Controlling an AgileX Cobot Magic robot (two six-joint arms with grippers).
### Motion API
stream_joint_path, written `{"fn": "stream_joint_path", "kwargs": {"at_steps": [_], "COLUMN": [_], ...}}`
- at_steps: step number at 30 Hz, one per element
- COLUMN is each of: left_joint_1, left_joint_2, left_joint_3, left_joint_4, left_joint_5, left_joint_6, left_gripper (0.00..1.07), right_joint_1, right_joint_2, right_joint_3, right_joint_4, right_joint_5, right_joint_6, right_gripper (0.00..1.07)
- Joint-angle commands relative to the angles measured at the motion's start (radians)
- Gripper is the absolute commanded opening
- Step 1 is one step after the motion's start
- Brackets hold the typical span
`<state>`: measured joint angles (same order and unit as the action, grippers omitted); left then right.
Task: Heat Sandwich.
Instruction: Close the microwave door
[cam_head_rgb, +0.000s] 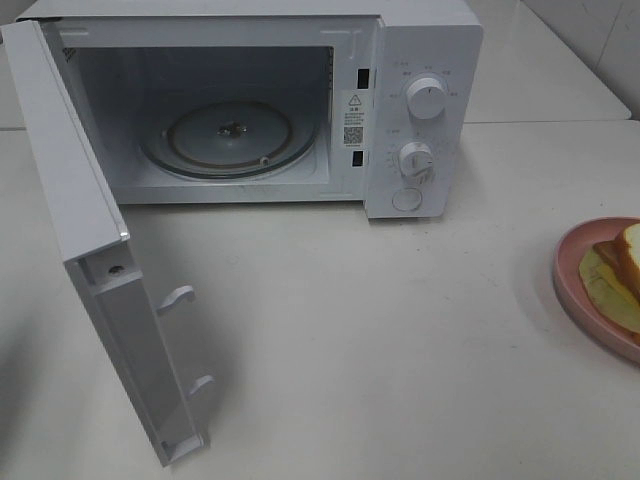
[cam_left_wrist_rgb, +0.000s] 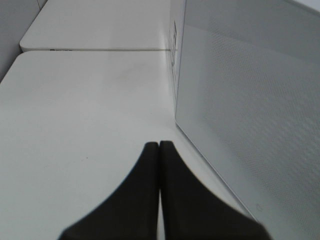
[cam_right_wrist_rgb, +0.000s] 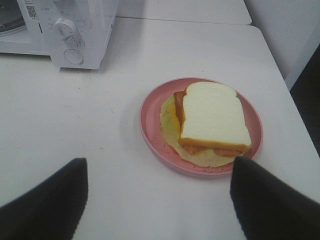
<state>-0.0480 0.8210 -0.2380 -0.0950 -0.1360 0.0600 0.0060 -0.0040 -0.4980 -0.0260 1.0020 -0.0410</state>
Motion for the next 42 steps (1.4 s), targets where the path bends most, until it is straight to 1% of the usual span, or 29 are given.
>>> {"fn": "stream_joint_path", "kwargs": {"at_steps": [1, 2, 3, 4, 5, 6, 8, 9, 10, 12, 13, 14, 16, 17, 21, 22, 24, 26, 27, 29, 30, 33, 35, 36, 38, 39, 40, 41, 42], "left_joint_1": [0.002, 0.002, 0.002, 0.002, 0.002, 0.002, 0.002, 0.002, 0.002, 0.002, 0.002, 0.002, 0.002, 0.002, -0.009, -0.032, -0.046, -0.098, -0.098, -0.128, -0.162, -0.196, -0.244, -0.244, -0.276, -0.313, -0.333, -0.333, -0.349], "left_joint_2": [0.042, 0.106, 0.142, 0.176, 0.176, 0.235, 0.285, 0.334, 0.334, 0.373, 0.411, 0.411, 0.441, 0.474, 0.519, 0.548, 0.564, 0.602, 0.602, 0.623, 0.642, 0.655, 0.676, 0.676, 0.691, 0.705, 0.711, 0.711, 0.717], "left_joint_3": [0.001, 0.001, 0.001, 0.001, 0.001, 0.001, 0.001, 0.001, 0.001, 0.001, 0.001, 0.001, 0.001, 0.001, 0.0, -0.004, -0.01, -0.027, -0.027, -0.037, -0.045, -0.047, -0.047, -0.047, -0.048, -0.05, -0.053, -0.053, -0.058], "left_joint_4": [0.001, 0.001, 0.001, 0.004, 0.004, 0.022, 0.051, 0.095, 0.095, 0.154, 0.233, 0.233, 0.298, 0.347, 0.393, 0.404, 0.406, 0.405, 0.405, 0.405, 0.4, 0.385, 0.319, 0.319, 0.265, 0.209, 0.178, 0.178, 0.153], "left_joint_5": [-0.092, -0.198, -0.252, -0.304, -0.304, -0.382, -0.438, -0.47, -0.47, -0.507, -0.547, -0.547, -0.599, -0.651, -0.726, -0.75, -0.75, -0.752, -0.752, -0.754, -0.761, -0.773, -0.798, -0.798, -0.806, -0.809, -0.811, -0.811, -0.813], "left_joint_6": [0.002, 0.001, -0.002, -0.005, -0.005, -0.022, -0.052, -0.085, -0.085, -0.118, -0.146, -0.146, -0.175, -0.194, -0.219, -0.218, -0.218, -0.214, -0.214, -0.214, -0.214, -0.21, -0.182, -0.182, -0.163, -0.161, -0.161, -0.161, -0.161], "left_gripper": [0.0, 0.0, 0.0, 0.0, 0.0, 0.0, 0.0, 0.0, 0.0, 0.0, 0.0, 0.0, 0.0, 0.0, 0.0, 0.0, 0.0, 0.0, 0.0, 0.0, 0.0, 0.0, 0.0, 0.0, 0.0, 0.0, 0.0, 0.0, 0.0], "right_joint_1": [-0.007, -0.007, -0.007, -0.007, -0.007, -0.007, -0.007, -0.007, -0.007, -0.007, -0.007, -0.007, -0.007, -0.007, -0.007, -0.007, -0.007, -0.007, -0.007, -0.007, -0.007, -0.007, -0.007, -0.007, -0.007, -0.006, -0.007, -0.007, -0.007], "right_joint_2": [-0.028, -0.028, -0.028, -0.028, -0.028, -0.028, -0.028, -0.028, -0.028, -0.028, -0.028, -0.028, -0.028, -0.028, -0.028, -0.028, -0.028, -0.028, -0.028, -0.028, -0.028, -0.028, -0.028, -0.028, -0.028, -0.028, -0.028, -0.028, -0.028], "right_joint_3": [0.001, 0.001, 0.001, 0.001, 0.001, 0.001, 0.001, 0.001, 0.001, 0.001, 0.001, 0.001, 0.001, 0.001, 0.001, 0.001, 0.001, 0.001, 0.001, 0.001, 0.001, 0.001, 0.001, 0.001, 0.001, 0.001, 0.001, 0.001, 0.001], "right_joint_4": [0.0, 0.0, 0.0, 0.0, 0.0, 0.0, 0.0, 0.0, 0.0, 0.0, 0.0, 0.0, 0.0, 0.0, 0.0, 0.0, 0.0, 0.0, 0.0, 0.0, 0.0, 0.0, 0.0, 0.0, 0.0, -0.001, -0.003, -0.003, -0.003], "right_joint_5": [-0.008, -0.008, -0.008, -0.008, -0.008, -0.008, -0.008, -0.008, -0.008, -0.008, -0.008, -0.008, -0.008, -0.008, -0.008, -0.008, -0.008, -0.008, -0.008, -0.008, -0.008, -0.008, -0.008, -0.008, -0.008, -0.008, -0.008, -0.008, -0.008], "right_joint_6": [-0.003, -0.003, -0.003, -0.003, -0.003, -0.003, -0.003, -0.003, -0.003, -0.003, -0.003, -0.003, -0.003, -0.003, -0.003, -0.003, -0.003, -0.003, -0.003, -0.003, -0.003, -0.003, -0.003, -0.003, -0.003, 0.002, 0.004, 0.004, 0.004], "right_gripper": [0.76, 0.76, 0.76, 0.76, 0.76, 0.76, 0.76, 0.76, 0.76, 0.76, 0.76, 0.76, 0.76, 0.76, 0.76, 0.76, 0.76, 0.76, 0.76, 0.76, 0.76, 0.76, 0.76, 0.76, 0.76, 0.76, 0.76, 0.76, 0.76]}}
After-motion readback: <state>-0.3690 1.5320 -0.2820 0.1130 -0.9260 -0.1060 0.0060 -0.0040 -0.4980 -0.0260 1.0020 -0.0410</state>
